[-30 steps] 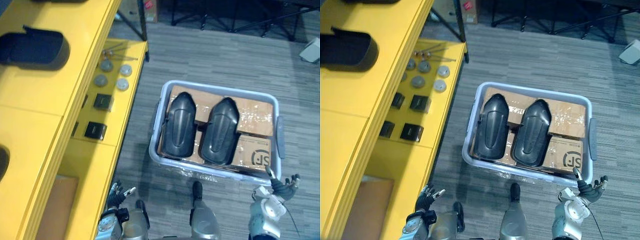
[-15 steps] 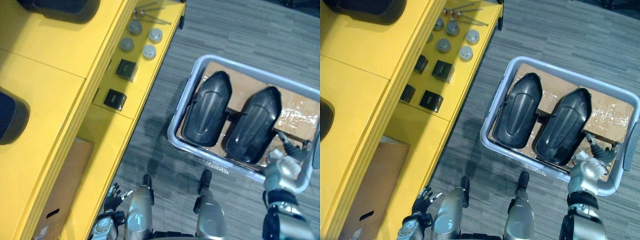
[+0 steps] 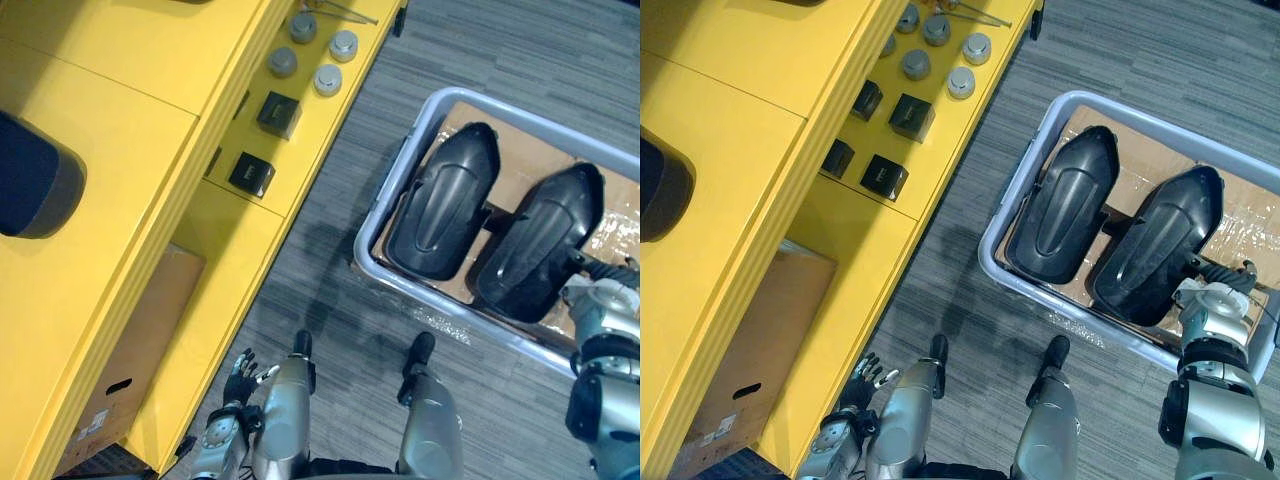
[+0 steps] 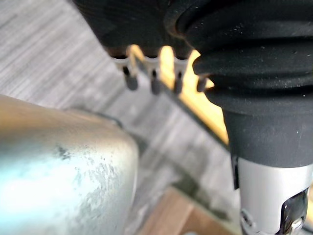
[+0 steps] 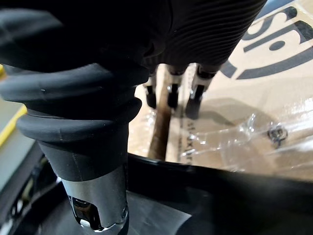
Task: Walk over and take plastic housings, then place them on the shelf
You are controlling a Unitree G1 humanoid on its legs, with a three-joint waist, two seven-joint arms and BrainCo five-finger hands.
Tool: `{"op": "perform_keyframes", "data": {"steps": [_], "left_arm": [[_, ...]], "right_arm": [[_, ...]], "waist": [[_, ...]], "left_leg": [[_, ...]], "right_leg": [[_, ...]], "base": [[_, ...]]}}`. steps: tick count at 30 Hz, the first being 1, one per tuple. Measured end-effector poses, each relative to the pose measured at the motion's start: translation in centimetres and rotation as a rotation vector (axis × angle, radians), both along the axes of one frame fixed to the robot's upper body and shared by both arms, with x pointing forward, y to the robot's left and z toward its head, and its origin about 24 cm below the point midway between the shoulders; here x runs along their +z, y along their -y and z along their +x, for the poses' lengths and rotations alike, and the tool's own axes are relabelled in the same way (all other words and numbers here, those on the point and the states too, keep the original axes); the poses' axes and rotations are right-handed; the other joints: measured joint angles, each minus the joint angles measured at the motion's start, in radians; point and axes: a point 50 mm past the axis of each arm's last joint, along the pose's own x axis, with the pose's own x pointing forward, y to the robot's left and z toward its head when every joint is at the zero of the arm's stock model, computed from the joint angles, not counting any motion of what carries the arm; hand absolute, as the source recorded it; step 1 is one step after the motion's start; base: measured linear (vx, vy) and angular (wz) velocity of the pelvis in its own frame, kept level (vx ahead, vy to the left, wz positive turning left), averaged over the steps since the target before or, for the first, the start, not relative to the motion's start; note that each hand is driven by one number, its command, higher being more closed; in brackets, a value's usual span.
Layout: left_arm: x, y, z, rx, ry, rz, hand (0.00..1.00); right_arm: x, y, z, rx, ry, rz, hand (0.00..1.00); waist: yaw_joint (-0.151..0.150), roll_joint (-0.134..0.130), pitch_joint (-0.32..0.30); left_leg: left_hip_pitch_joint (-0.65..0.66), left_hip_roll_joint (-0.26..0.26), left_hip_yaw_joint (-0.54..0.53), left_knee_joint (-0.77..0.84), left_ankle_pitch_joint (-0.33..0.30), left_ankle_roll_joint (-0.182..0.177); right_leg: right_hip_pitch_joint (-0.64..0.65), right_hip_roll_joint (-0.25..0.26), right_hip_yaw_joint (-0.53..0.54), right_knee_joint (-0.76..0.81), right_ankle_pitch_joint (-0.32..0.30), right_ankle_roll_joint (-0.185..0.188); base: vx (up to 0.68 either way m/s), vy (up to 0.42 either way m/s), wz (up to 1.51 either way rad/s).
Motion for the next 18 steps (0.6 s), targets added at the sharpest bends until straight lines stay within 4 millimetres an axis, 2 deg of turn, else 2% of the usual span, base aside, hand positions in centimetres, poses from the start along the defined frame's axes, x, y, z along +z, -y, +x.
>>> {"op": "perform_keyframes", "data": {"steps": [9, 18], "left_arm": [[-0.1, 0.6, 0.2, -0.017, -0.003, -0.019, 0.0], [0.0, 0.6, 0.3, -0.023, -0.003, -0.021, 0.0]], "right_arm": [[0.5, 0.4, -0.1, 0.063, -0.282, -0.243, 1.0], [-0.7, 0.5, -0.6, 0.166, -0.634, -0.43, 1.0]], "waist": [[-0.006, 0.0, 0.0], [-0.009, 0.0, 0.0]], "left_leg": [[-0.002, 0.0, -0.003, -0.016, 0.022, -0.005], [-0.015, 0.0, -0.025, -0.014, 0.028, -0.009]], "right_leg": [[-0.016, -0.002, -0.002, 0.014, -0.002, -0.003], [-0.013, -0.002, -0.027, 0.016, -0.003, -0.005]], "base": [[-0.01, -0.002, 0.0], [0.0, 0.005, 0.05]]}}
